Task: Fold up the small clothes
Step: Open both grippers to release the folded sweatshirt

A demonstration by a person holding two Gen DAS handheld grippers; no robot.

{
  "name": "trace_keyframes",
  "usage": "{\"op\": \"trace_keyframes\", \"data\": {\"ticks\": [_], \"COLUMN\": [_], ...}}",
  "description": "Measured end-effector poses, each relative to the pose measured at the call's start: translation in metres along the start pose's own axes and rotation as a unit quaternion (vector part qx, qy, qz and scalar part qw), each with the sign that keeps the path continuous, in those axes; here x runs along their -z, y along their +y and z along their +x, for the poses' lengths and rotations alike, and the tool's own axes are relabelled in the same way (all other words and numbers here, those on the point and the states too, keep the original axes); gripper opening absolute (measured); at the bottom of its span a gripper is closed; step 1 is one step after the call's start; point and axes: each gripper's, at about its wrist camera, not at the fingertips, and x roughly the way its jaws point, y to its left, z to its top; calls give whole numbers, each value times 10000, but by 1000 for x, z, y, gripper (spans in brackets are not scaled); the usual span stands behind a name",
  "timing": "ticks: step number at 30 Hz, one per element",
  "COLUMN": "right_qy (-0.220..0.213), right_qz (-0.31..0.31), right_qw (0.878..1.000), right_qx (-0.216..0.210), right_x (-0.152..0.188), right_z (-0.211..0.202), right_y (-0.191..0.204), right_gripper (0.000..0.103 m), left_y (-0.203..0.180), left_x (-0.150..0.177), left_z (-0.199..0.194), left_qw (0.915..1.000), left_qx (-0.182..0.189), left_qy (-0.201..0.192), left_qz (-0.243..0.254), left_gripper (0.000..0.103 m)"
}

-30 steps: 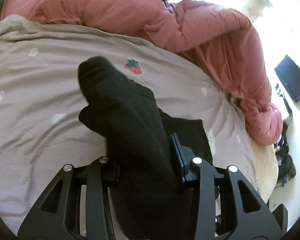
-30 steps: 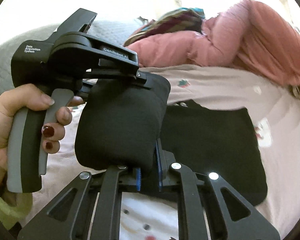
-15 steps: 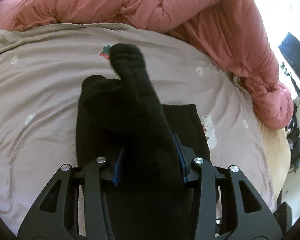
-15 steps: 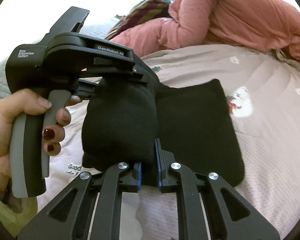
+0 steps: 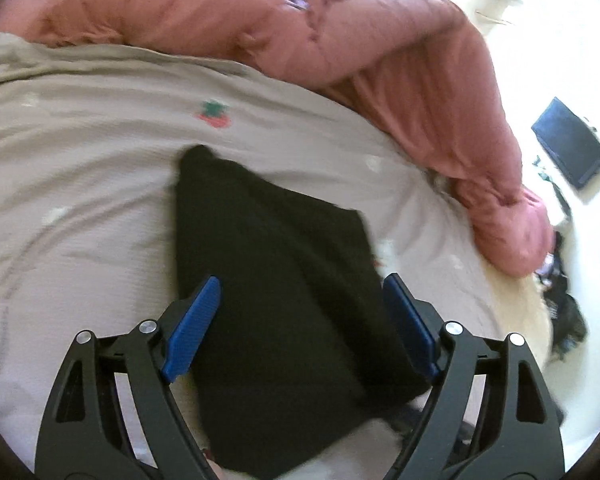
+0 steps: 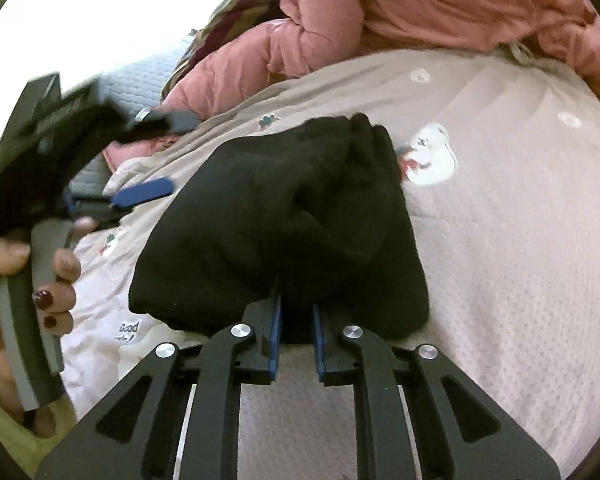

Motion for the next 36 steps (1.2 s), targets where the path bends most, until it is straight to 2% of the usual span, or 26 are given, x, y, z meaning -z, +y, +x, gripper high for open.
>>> {"op": "trace_keyframes", "data": {"ticks": [2,5,9,10,15,18,23,25,26,34,36], "right_qy": [41,34,-67,-127,-516,-323,147,270,357,709,755], "right_qz": [-38,-36,-77,-84,-198,-312,-206,-110,-64,-139,-177], "right_qw": [10000,10000,9999,9998,9983,9989,9994,9990,9990,9961,9961], "right_qx": [8,16,93,89,192,159,237,334,252,498,423], "right_x": [3,6,6,4,-28,-55,-95,-104,-108,-121,-120], "right_z": [-4,-14,-33,-38,-60,-44,7,23,33,76,81], "right_y": [1,1,-2,-3,-4,-3,-12,-17,-19,-23,-22], "right_gripper": [14,21,26,31,43,45,59,59,60,60,51], "left_y": [9,16,14,14,17,18,17,15,15,16,15], "left_x": [4,11,27,29,30,32,33,35,35,35,35], "left_z": [1,7,21,21,19,18,18,16,16,16,14], "left_qw": [9993,9976,9960,9958,9959,9958,9954,9948,9946,9950,9948], "left_qx": [-360,-652,-716,-725,-655,-630,-617,-640,-644,-583,-590], "left_qy": [11,22,168,144,133,97,72,49,36,8,-2], "left_qz": [74,238,503,541,614,655,729,795,814,814,831], "left_gripper": [76,76,76,76,76,76,76,76,76,76,76]}}
